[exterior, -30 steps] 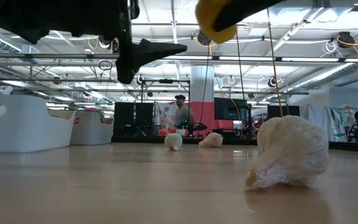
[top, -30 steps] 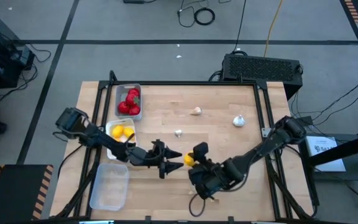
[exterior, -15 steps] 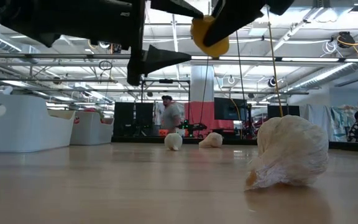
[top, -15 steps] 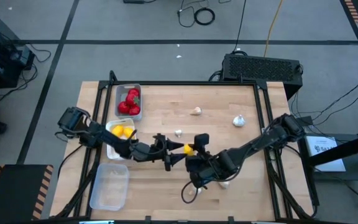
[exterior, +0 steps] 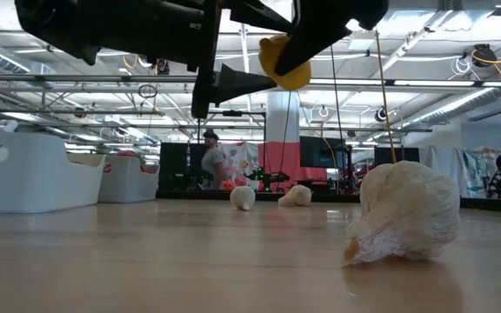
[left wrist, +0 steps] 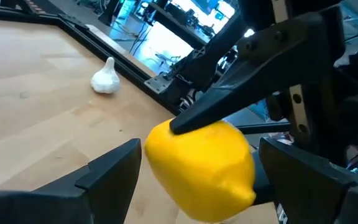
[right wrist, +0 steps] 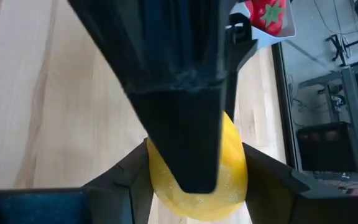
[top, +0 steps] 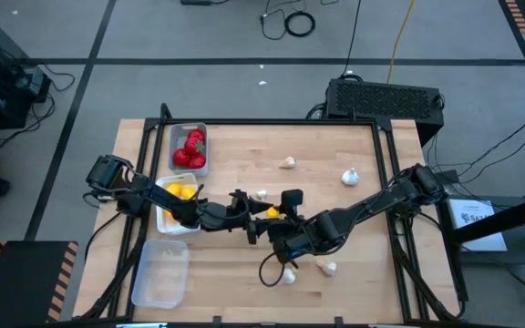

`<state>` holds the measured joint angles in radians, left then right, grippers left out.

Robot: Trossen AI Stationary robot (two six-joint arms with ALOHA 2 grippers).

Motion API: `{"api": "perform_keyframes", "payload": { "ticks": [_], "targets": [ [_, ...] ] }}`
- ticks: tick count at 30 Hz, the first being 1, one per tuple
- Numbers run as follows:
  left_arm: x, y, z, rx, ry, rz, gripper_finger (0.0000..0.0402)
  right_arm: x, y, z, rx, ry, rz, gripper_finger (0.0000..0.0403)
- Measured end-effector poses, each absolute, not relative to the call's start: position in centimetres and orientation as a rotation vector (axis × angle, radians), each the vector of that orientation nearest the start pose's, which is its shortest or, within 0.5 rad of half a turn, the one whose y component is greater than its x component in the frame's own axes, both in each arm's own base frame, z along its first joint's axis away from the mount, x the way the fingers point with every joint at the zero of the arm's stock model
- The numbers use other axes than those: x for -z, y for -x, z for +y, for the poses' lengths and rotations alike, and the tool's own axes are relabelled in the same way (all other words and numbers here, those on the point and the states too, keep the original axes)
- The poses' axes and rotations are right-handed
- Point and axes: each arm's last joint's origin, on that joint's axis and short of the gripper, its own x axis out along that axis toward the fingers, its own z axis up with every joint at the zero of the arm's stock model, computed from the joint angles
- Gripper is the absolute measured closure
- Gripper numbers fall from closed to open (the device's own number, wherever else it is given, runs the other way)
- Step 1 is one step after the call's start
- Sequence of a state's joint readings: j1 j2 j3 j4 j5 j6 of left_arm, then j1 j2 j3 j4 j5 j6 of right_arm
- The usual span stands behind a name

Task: Sort produce into baskets
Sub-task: Put the lemon into the white bin

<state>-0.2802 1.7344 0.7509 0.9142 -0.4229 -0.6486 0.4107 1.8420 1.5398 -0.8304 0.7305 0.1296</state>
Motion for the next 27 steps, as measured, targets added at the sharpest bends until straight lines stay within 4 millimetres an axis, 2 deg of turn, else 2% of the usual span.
{"api": "perform_keyframes", "payload": {
  "ticks": [15,24,27],
  "targets": [
    [-18.82,-33.33,-8.21,-0.144,0.624,0.009,0.0075,-26.66,-36.53,13.8,0.284,0.566,0.856,0.0215],
    [-18.83,-33.34,-8.27,-0.124,0.624,0.015,0.0147,-26.65,-36.51,13.81,0.284,0.568,0.858,0.0215],
    [-18.84,-33.35,-8.27,-0.113,0.623,0.019,0.0159,-26.65,-36.49,13.8,0.284,0.57,0.86,0.0215]
  ]
}}
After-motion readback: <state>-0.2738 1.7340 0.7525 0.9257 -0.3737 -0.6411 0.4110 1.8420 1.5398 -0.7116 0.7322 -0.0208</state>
